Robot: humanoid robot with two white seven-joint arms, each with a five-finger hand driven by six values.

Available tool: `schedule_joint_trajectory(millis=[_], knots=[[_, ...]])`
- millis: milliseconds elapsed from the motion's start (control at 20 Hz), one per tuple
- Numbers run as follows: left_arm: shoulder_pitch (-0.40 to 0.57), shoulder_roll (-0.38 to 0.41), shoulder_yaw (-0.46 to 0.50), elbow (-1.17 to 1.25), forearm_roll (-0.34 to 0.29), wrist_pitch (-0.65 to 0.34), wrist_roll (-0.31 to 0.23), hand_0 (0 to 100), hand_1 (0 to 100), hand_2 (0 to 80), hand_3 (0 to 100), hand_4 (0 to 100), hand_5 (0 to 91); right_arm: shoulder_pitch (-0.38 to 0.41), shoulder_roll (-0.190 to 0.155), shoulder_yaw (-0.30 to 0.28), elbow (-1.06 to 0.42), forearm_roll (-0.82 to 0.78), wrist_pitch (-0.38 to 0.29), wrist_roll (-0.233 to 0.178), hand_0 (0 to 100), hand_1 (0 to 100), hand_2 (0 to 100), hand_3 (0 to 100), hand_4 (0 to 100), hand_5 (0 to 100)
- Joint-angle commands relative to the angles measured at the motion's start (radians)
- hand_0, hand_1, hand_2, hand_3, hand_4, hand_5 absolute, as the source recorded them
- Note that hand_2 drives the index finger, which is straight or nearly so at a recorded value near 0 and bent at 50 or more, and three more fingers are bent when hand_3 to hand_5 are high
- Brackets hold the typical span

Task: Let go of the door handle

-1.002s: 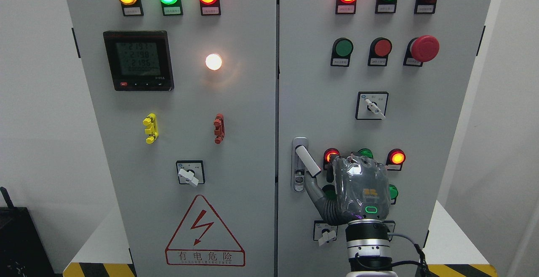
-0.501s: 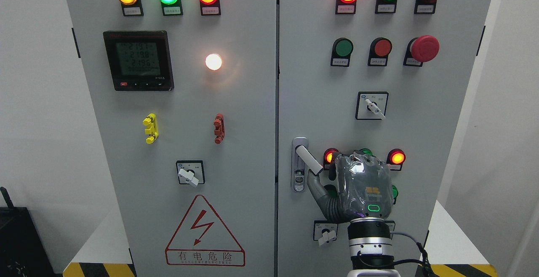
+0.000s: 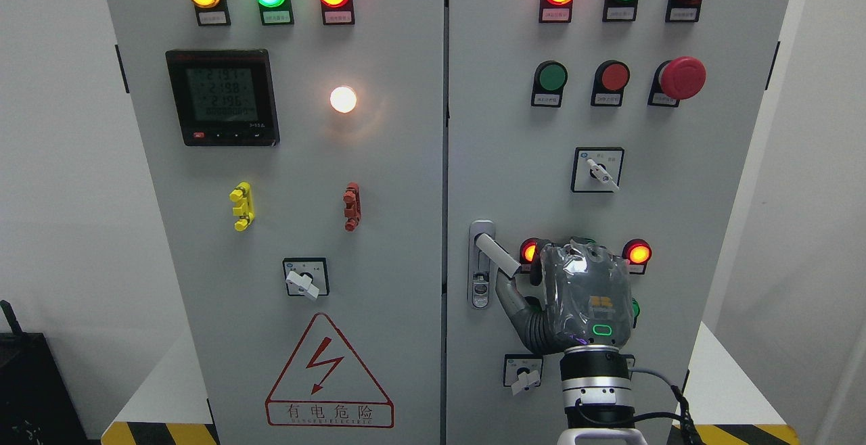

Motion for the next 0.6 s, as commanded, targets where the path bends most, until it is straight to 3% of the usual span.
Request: schedule_joint_trajectory(millis=[0, 551], knots=[[0.000, 0.000, 0.000, 0.000, 0.000, 0.001, -0.001, 0, 0, 4.7, 11, 0, 0.0, -0.001, 0.000, -0.003, -0.001, 0.000, 0.001, -0.001, 47, 42, 75, 98, 77, 70], [0.000, 0.000, 0.000, 0.000, 0.000, 0.001, -0.001, 0, 0, 4.8, 11, 0, 0.0, -0.001, 0.000, -0.011, -0.004, -0.008, 0.001, -0.001, 48, 42, 75, 97, 77, 70]])
